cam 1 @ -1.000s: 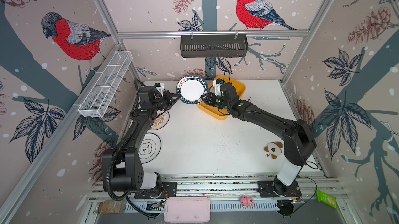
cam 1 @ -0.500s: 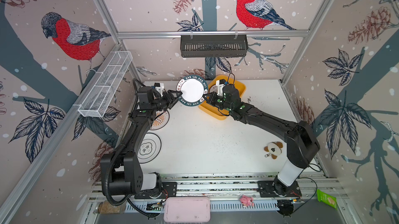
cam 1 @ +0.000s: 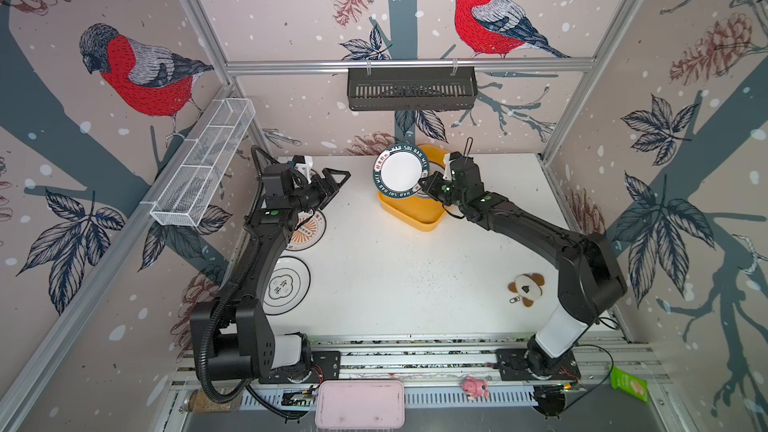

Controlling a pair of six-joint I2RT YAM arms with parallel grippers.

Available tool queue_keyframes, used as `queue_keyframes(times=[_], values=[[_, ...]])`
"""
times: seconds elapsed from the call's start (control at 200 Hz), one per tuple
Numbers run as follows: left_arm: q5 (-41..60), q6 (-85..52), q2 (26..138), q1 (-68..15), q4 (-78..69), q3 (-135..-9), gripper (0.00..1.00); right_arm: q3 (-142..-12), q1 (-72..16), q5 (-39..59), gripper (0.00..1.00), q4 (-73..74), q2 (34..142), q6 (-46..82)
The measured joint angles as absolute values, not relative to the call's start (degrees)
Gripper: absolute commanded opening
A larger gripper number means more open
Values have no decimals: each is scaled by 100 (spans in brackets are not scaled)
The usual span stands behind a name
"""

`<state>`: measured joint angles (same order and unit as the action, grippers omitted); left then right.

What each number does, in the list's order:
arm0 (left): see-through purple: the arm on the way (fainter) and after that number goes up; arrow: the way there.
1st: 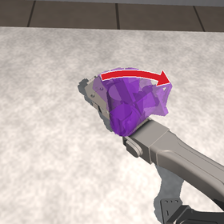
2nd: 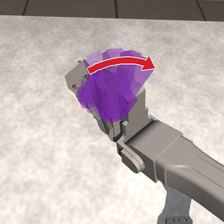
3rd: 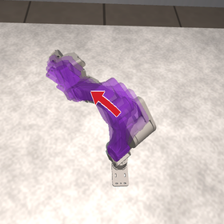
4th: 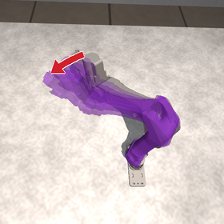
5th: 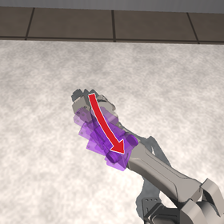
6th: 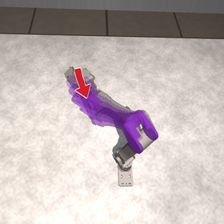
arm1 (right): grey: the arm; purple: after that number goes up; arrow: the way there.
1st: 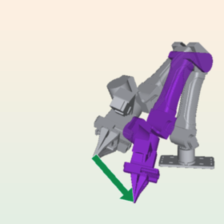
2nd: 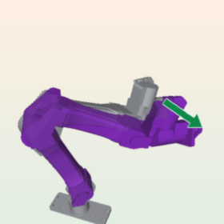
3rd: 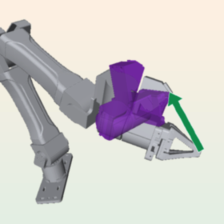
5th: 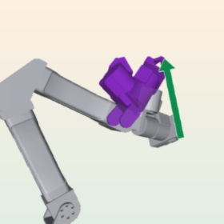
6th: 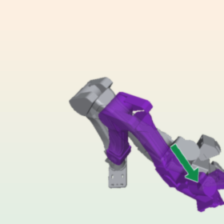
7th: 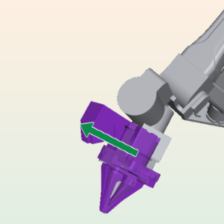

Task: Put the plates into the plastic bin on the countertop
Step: 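Lower the green-rimmed plate into the bin with the right gripper while the left arm withdraws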

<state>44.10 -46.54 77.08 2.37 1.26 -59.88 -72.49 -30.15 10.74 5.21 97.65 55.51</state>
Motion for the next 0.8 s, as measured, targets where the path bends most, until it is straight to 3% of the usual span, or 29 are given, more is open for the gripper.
queue_keyframes(times=[0.355, 0.801], values=[[3944, -4657, 7787, 239, 196, -5988, 93, -7253, -2056, 1339, 2, 349, 10195, 5561], [3533, -4821, 8230, 244, 152, -6154, 93, -8068, -1678, 1782, 2, 248, 11432, 5671]])
